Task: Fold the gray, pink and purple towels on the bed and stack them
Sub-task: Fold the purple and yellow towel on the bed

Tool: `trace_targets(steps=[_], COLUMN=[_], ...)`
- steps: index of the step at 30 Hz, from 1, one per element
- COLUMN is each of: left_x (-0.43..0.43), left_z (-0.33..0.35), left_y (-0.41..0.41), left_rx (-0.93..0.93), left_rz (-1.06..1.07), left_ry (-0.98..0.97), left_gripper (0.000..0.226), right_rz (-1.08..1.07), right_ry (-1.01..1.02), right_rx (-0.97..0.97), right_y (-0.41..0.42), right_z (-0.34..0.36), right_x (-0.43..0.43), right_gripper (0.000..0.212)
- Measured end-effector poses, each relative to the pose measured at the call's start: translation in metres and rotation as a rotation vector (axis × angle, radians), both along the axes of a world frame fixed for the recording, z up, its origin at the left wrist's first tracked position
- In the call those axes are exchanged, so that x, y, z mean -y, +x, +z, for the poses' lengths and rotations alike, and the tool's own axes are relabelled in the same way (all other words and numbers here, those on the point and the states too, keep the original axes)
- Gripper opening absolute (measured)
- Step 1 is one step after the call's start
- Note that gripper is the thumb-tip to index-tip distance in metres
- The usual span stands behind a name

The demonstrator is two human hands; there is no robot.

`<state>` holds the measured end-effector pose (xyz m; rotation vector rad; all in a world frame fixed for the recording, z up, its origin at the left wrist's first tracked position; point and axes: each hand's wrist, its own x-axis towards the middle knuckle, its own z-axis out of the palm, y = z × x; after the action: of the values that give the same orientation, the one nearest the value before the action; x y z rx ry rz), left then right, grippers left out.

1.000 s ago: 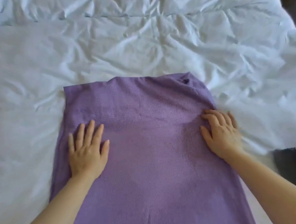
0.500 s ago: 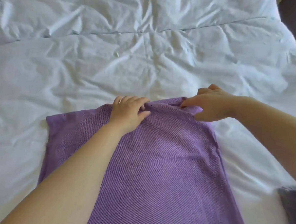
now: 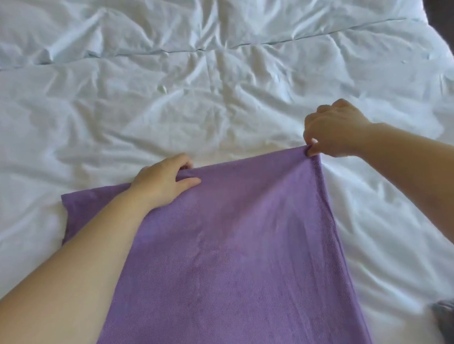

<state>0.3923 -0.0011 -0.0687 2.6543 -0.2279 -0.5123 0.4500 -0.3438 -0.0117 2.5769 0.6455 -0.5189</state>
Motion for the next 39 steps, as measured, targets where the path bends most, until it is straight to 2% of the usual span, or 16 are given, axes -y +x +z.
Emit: trace_targets(steps=[2,4,7,9,11,14,17,22,24,26,28,31,33,35,37,39], left_x=[-0.021,-0.042,-0.069,-0.083,-0.095,-0.114,-0.135,-0.161,-0.167,-0.171,-0.17,-0.164,-0.16,-0.159,-0.156,-0.149], left_z=[0.0,0.002,0.006,0.009,0.014,0.027,0.038,0.043,0.044,0.045,0.046,0.039,0.035,0.036,0.036,0.039], left_y=[-0.004,-0.009,-0.019,-0.028,-0.034,-0.038,-0.041,-0.043,-0.049,-0.056,-0.064,-0.075,-0.082,-0.087,-0.095,-0.107], left_rx=[-0.01,-0.011,-0.041,-0.062,-0.084,-0.081,-0.062,-0.203,-0.309,-0.472,-0.513,-0.462,-0.382,-0.296,-0.233,-0.114], left_rz=[0.012,0.019,0.04,0.043,0.045,-0.022,-0.049,0.036,0.126,0.305,0.371,0.293,0.187,0.101,0.023,-0.016], left_ry=[0.063,0.084,0.086,0.124,0.218,0.43,0.505,0.554,0.401,0.01,-0.246,-0.258,-0.159,-0.026,0.048,0.036], left_gripper=[0.022,0.024,0.025,0.027,0.04,0.054,0.069,0.063,0.053,0.036,0.04,0.047,0.033,0.022,0.043,0.062], right_rz=[-0.035,-0.166,-0.331,-0.302,-0.239,-0.146,-0.064,-0.045,-0.024,-0.007,-0.004,0.047,0.102,0.135,0.125,0.033], right_ry=[0.008,0.106,0.502,0.719,0.816,0.836,0.831,0.809,0.801,0.812,0.838,0.808,0.758,0.759,0.801,0.857], right_rx=[0.065,0.104,0.131,0.082,0.003,-0.082,-0.147,-0.226,-0.263,-0.302,-0.333,-0.362,-0.366,-0.346,-0.317,-0.347], right_y=[-0.001,-0.003,-0.009,-0.019,-0.03,-0.043,-0.05,-0.052,-0.051,-0.051,-0.052,-0.056,-0.059,-0.062,-0.065,-0.066], right_z=[-0.008,-0.012,-0.017,-0.022,-0.027,-0.035,-0.041,-0.046,-0.047,-0.048,-0.047,-0.045,-0.045,-0.044,-0.043,-0.041], right_x=[0.0,0.001,-0.016,-0.046,-0.083,-0.131,-0.167,-0.205,-0.218,-0.231,-0.245,-0.267,-0.278,-0.284,-0.285,-0.285], right_gripper=[0.011,0.021,0.025,0.02,0.021,0.029,0.031,0.03,0.026,0.023,0.027,0.028,0.022,0.027,0.038,0.038])
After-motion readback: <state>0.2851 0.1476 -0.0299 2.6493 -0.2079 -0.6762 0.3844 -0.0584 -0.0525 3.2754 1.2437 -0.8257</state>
